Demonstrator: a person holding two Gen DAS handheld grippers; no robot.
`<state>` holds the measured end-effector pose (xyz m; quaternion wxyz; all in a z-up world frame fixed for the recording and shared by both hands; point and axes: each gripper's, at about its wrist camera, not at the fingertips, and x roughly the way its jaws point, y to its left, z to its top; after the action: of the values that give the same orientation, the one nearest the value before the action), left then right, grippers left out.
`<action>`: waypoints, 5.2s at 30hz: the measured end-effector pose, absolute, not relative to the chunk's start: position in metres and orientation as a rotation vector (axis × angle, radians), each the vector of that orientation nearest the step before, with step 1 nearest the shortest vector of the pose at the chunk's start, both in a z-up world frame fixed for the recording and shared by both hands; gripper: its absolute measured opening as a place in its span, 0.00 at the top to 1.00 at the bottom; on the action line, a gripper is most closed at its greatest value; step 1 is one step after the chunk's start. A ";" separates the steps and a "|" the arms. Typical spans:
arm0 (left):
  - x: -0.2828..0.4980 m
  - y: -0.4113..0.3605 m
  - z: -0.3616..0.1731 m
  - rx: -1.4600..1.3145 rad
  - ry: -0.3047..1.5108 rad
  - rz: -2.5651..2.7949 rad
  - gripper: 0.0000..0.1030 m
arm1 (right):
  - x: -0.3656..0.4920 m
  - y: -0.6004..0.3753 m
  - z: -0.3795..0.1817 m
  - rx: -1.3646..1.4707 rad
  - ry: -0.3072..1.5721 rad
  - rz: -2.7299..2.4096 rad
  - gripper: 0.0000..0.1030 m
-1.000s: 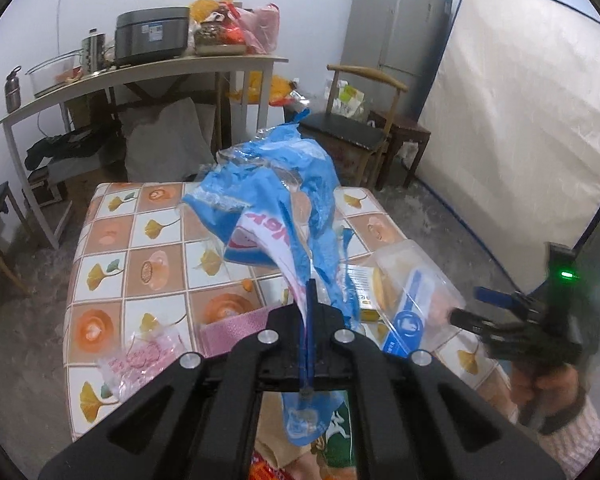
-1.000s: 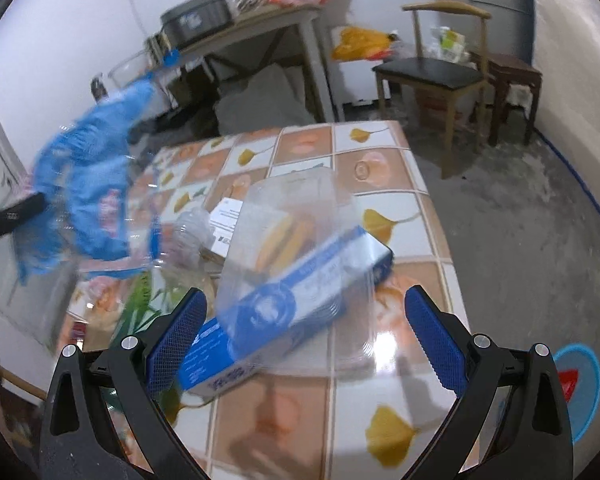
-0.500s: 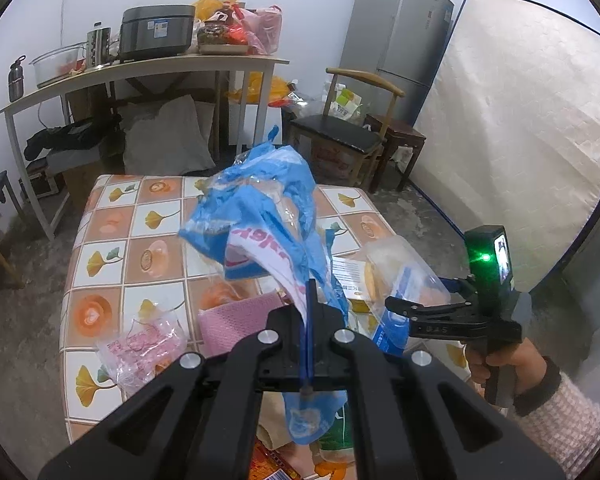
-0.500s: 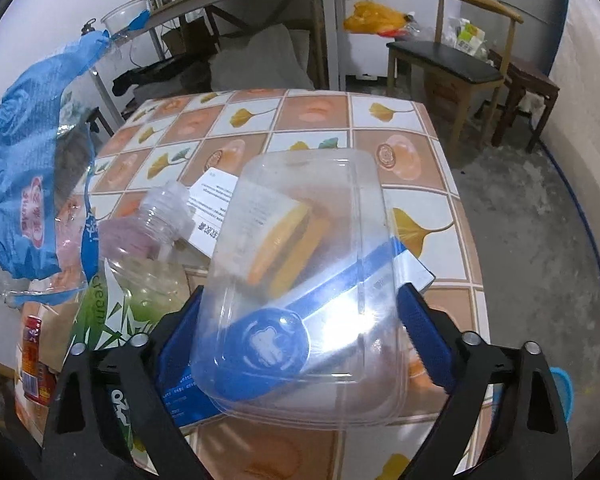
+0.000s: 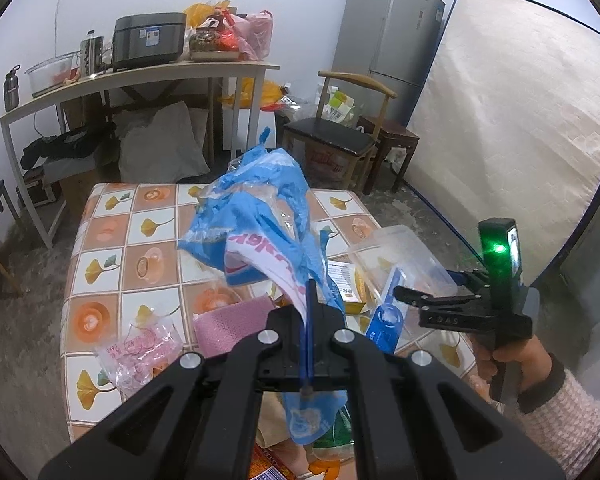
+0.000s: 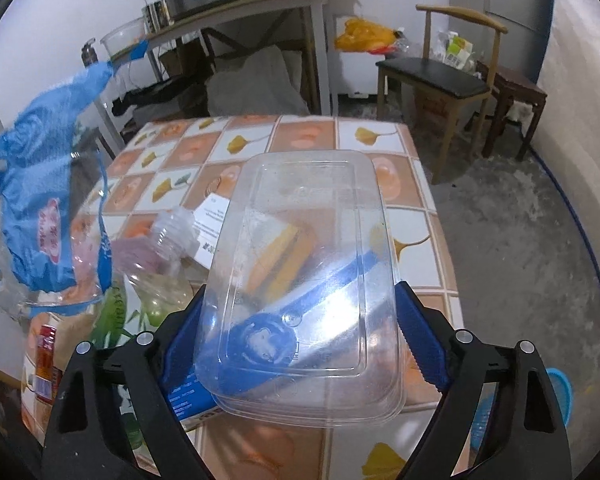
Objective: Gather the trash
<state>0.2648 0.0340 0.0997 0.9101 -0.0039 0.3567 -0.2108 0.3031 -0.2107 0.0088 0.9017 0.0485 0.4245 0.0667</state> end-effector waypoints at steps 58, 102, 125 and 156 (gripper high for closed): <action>0.207 -0.564 -0.154 0.369 1.316 -0.975 0.48 | 0.039 -0.615 -0.172 0.857 1.007 -0.589 0.19; 0.171 -0.052 0.052 -0.071 0.822 -0.513 0.26 | 0.061 -0.580 -0.158 0.785 0.975 -0.482 0.15; 0.180 0.125 0.037 -0.181 0.718 -0.220 0.13 | 0.157 -0.281 0.023 0.474 0.848 0.211 0.15; 0.369 0.163 -0.067 0.113 1.045 -0.121 0.75 | 0.187 -0.179 0.012 0.423 1.014 0.362 0.15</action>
<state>0.3693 0.1626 -0.0667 0.8633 0.0541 0.4985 -0.0576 0.1866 -0.1794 0.0121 0.8374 0.1999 0.4791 0.1712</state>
